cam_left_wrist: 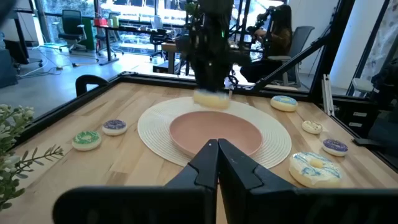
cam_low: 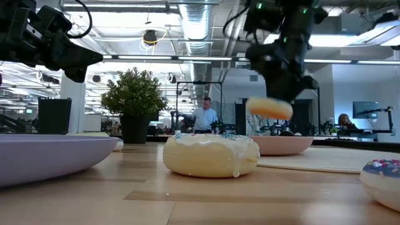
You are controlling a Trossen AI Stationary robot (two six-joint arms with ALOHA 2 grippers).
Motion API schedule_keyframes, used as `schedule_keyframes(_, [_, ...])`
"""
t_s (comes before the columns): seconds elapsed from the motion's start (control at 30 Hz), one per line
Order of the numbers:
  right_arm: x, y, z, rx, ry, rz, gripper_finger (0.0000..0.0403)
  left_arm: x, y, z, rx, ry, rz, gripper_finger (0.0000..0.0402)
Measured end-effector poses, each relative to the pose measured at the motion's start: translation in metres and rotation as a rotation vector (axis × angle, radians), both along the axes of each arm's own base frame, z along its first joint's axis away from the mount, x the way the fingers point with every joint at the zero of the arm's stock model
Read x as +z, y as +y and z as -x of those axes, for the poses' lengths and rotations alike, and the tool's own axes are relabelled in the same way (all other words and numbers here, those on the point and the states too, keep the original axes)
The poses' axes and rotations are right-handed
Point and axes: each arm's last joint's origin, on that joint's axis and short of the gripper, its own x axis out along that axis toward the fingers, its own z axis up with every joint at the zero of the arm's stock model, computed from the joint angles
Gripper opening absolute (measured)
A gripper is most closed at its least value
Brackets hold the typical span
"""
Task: Pick & Place donuts
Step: Put the large blue donut on the light pink plate
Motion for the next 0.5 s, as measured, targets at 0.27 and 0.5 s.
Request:
schedule_keyframes(0.27, [-0.025,0.012,-0.008,0.051,0.091,-0.021,0.0132,0.0,0.0,0.0,0.001,0.0,0.0,0.0])
schedule_keyframes(0.5, [-0.024,0.013,-0.009,0.105,0.089,0.014,0.0128,0.0,0.0,0.0,0.001,0.001,0.0,0.0])
